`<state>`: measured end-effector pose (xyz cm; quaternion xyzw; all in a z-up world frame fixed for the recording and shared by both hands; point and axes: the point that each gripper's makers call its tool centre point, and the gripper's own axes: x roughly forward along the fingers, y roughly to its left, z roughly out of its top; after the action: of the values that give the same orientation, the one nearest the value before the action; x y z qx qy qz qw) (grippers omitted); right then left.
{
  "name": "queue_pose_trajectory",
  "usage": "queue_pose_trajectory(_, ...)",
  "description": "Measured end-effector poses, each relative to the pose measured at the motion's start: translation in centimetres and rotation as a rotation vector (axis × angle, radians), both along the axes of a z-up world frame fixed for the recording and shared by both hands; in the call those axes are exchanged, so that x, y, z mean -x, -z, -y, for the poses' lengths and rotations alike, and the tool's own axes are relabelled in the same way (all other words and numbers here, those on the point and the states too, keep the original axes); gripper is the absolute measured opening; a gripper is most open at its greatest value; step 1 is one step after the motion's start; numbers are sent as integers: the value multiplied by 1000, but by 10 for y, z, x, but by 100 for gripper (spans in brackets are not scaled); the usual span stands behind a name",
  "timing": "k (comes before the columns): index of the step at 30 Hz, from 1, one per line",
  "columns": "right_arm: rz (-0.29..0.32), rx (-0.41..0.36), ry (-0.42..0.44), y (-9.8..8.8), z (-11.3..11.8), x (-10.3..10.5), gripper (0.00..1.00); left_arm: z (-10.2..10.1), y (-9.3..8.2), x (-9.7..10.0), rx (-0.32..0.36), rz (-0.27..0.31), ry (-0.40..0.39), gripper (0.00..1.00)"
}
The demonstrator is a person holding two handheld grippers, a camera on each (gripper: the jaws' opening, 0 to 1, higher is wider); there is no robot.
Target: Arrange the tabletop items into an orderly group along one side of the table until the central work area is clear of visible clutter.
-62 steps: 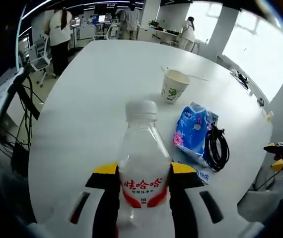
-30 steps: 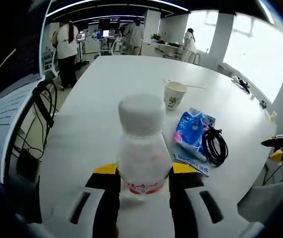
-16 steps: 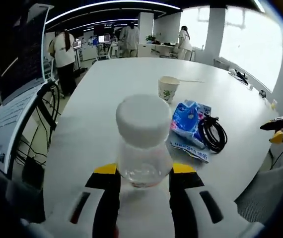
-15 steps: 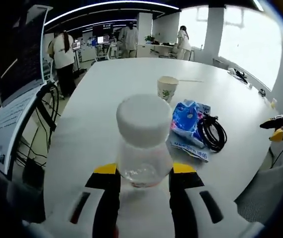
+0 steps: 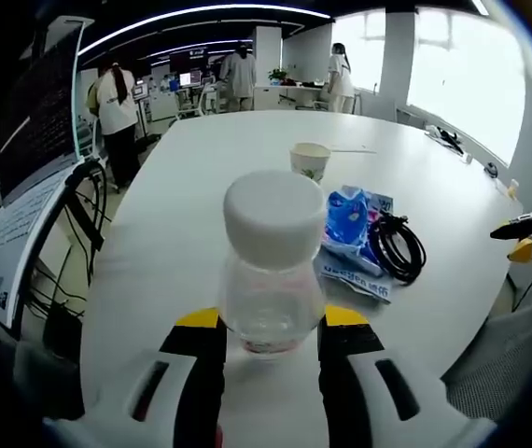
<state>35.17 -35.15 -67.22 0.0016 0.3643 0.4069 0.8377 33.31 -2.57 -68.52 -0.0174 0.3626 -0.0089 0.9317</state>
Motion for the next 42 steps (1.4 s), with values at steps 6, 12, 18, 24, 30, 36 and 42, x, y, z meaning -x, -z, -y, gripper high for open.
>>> queue_pose_trajectory(6, -1, 2, 7, 0, 0, 2, 55, 2, 1, 2, 3, -1, 41, 38)
queue_pose_trajectory(12, 1, 2, 14, -1, 0, 3, 55, 2, -1, 3, 30, 17, 73, 38)
queue_pose_trajectory(18, 1, 12, 9, -1, -1, 4, 55, 1, -6, -1, 36, 46, 124, 39)
queue_pose_trajectory(24, 6, 15, 12, -3, 0, 2, 55, 2, -7, -2, 59, 64, 158, 37)
queue_pose_trajectory(30, 5, 17, 18, -4, 1, 3, 55, 3, -7, -5, 69, 75, 141, 37)
queue_pose_trajectory(36, 2, 18, 17, -2, 2, 3, 55, 8, -11, -9, 56, 87, 127, 37)
queue_pose_trajectory(42, -1, 16, 17, -2, 0, 3, 55, 6, -10, -22, 45, 97, 106, 37)
